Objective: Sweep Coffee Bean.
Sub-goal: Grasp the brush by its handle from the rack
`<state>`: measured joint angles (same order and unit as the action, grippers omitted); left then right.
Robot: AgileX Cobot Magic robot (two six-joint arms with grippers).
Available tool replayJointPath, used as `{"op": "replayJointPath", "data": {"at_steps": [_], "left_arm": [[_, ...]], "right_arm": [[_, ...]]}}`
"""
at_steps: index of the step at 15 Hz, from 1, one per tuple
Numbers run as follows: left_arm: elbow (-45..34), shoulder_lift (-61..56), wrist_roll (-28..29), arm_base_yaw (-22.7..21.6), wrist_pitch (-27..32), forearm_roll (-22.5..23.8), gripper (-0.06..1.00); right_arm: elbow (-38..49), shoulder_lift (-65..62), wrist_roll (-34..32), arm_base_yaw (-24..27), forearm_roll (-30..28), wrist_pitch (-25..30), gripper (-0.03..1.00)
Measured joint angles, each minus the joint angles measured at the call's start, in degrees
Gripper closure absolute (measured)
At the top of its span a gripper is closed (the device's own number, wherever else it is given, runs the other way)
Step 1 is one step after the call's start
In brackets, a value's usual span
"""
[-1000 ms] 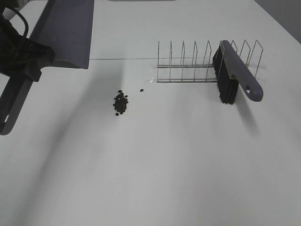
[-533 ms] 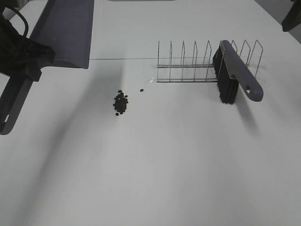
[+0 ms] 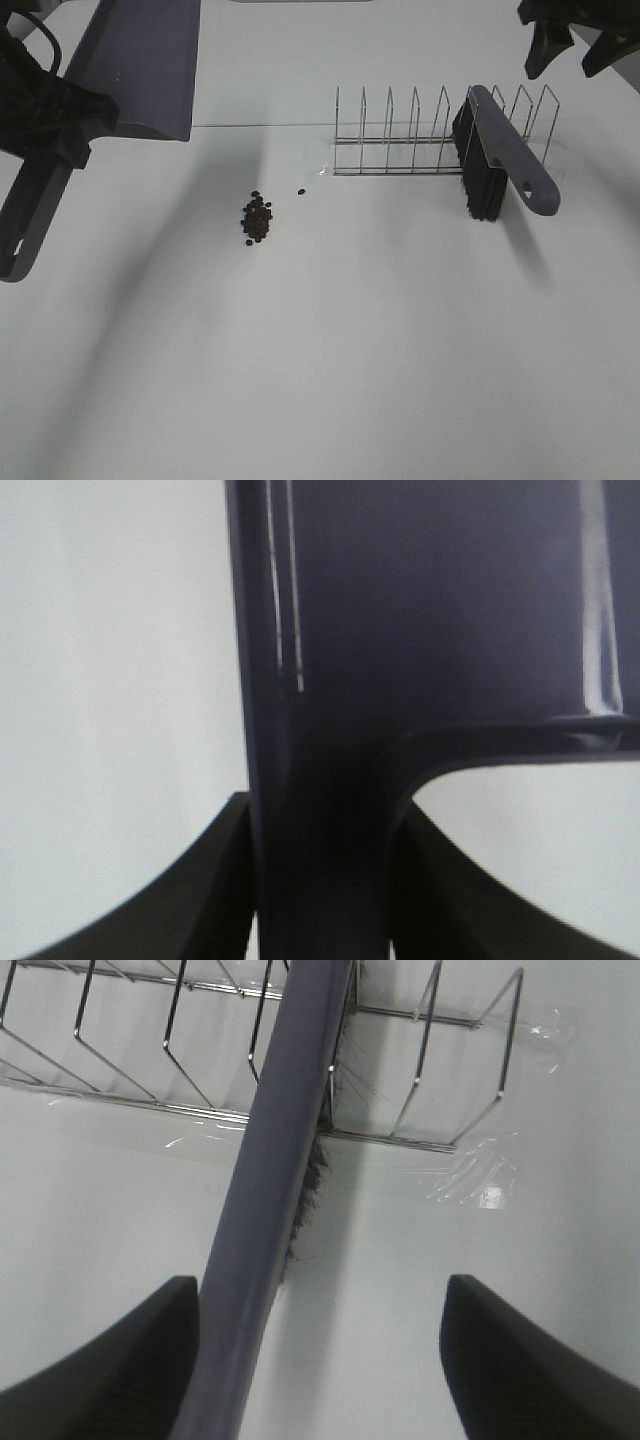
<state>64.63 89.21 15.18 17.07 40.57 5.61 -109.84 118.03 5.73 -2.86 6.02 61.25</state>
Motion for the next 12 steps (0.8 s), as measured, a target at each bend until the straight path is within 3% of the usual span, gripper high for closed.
{"op": "replayJointPath", "data": {"at_steps": [2,6,12], "left_arm": [[0.0,0.0,0.0,0.0,0.0,-0.06,0.58],[0.0,0.0,0.0,0.0,0.0,-0.06,0.58],[0.0,0.0,0.0,0.0,0.0,-0.06,0.58]], "right_arm": [[-5.04,4.3,-4.81,-2.69,-2.46,1.89,0.31],[-10.26,11.17,-11.29,-3.04,-2.69,1.95,0.31],[-10.26,15.36,-11.92,-3.04,-1.26,-0.74,0.31]]}}
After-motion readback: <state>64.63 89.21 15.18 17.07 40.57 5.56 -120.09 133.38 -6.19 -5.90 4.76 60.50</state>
